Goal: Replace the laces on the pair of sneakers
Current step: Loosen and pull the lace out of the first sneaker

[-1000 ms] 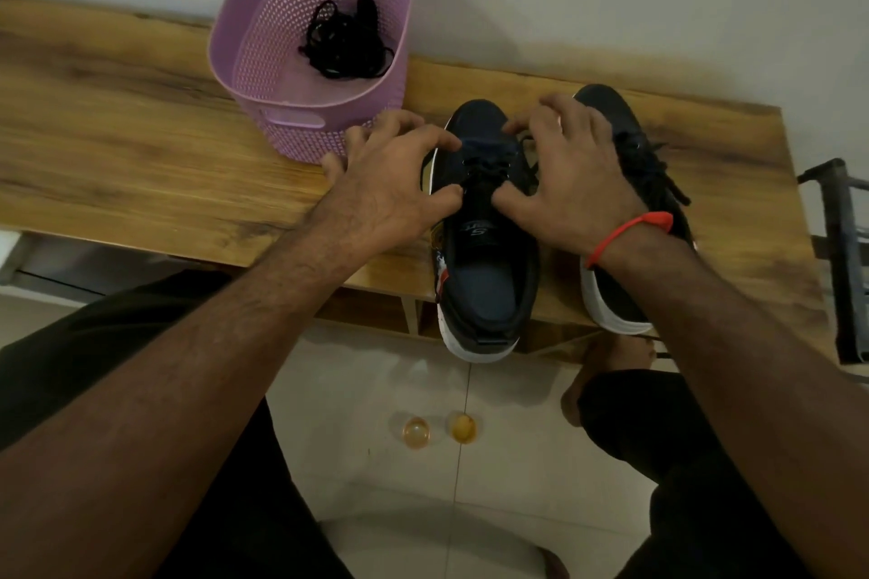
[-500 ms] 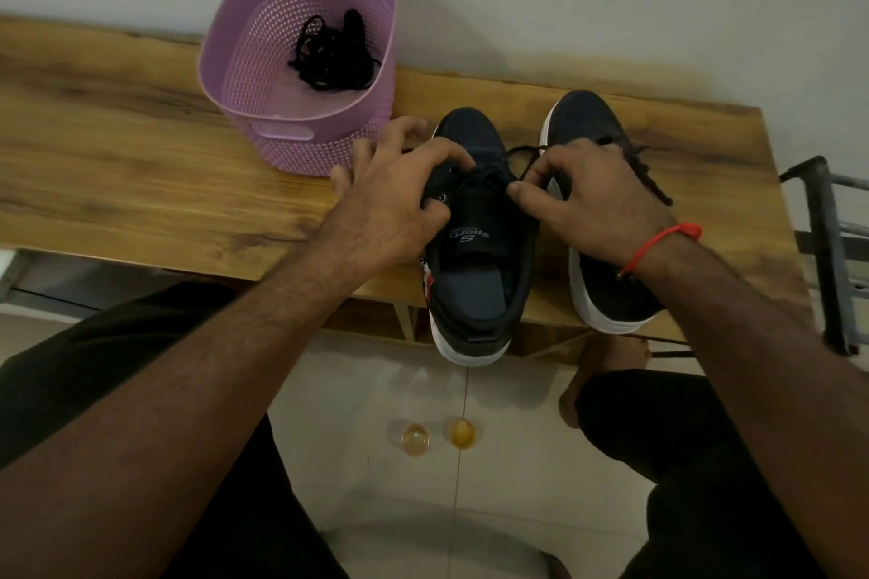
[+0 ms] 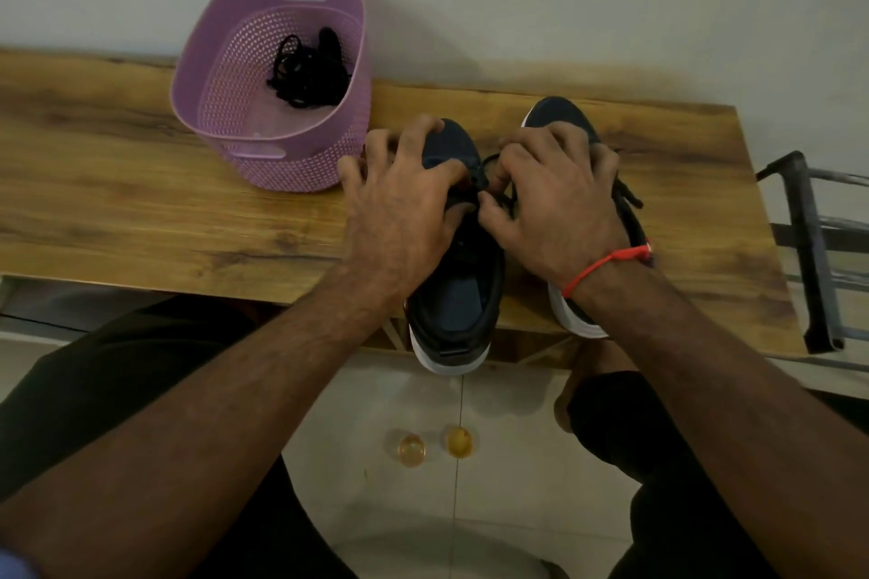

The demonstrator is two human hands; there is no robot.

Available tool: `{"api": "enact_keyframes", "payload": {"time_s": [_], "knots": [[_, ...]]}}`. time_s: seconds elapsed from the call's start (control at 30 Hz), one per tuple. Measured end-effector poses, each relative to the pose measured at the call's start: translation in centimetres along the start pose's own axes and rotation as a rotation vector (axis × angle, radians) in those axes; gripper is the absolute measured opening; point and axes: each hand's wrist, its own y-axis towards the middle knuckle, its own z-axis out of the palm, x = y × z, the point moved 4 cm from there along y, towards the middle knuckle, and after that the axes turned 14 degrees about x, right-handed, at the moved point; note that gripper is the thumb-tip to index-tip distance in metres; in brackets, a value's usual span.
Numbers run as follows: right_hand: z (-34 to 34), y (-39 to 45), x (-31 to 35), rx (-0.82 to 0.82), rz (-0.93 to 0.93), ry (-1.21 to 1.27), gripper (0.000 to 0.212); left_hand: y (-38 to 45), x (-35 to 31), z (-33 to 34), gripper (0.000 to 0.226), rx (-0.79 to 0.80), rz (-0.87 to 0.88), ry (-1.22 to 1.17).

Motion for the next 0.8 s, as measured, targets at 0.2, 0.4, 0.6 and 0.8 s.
{"api": "enact_keyframes", "payload": {"time_s": [0.2, 0.4, 0.6, 0.8], "knots": [[0.1, 0.1, -0.4, 0.042, -0.009, 0.016, 0.020, 0.4, -0.3, 0.4, 0.028, -0.010, 0.026, -0.015], [0.1, 0.3, -0.6, 0.072, -0.017, 0.077, 0.014, 0.5, 2.2, -0.5, 0.020, -0.099, 0.018, -0.321], [0.1, 0.4, -0.7, 0.101, -0.058, 0.182, 0.011, 0.2, 5.3, 0.4, 0.011, 0.027, -0.109, -0.642], [0.4, 0.3, -0.5, 0.084, -0.084, 0.241, 0.012, 0.4, 3.0, 0.5, 0.046, 0.052, 0.126, -0.520]]}}
